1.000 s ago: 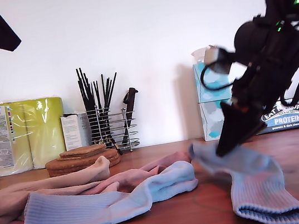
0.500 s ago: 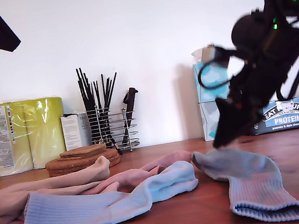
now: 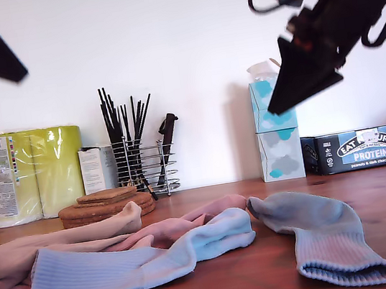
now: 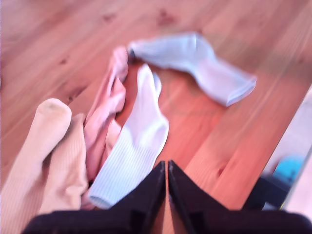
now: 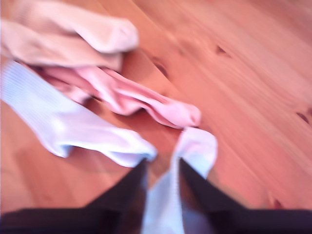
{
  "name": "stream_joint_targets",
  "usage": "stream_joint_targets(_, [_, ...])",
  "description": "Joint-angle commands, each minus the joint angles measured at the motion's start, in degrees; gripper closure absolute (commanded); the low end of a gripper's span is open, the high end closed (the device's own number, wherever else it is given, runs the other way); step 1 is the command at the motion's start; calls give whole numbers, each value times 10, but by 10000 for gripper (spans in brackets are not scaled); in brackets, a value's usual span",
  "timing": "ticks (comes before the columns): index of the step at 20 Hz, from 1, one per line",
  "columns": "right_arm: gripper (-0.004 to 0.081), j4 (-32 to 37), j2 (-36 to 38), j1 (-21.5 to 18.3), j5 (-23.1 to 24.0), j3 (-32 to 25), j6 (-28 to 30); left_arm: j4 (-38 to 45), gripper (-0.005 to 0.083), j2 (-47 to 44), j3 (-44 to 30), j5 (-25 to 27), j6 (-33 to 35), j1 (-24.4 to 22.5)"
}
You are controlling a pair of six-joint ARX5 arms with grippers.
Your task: Pair up the socks based on colour and pattern, by placing each sock on top of its pair
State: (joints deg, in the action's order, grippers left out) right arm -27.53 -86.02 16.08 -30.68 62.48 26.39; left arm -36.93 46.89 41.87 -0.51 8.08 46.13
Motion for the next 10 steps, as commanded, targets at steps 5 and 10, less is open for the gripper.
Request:
stream_joint_targets(5, [783,-20,117,71,46,-21,-36,25,795,103,-6,-41,60,-75])
stream_joint_targets(10, [783,-69,257,107,91,-84,-65,31,795,135,-6,-154,109,-190])
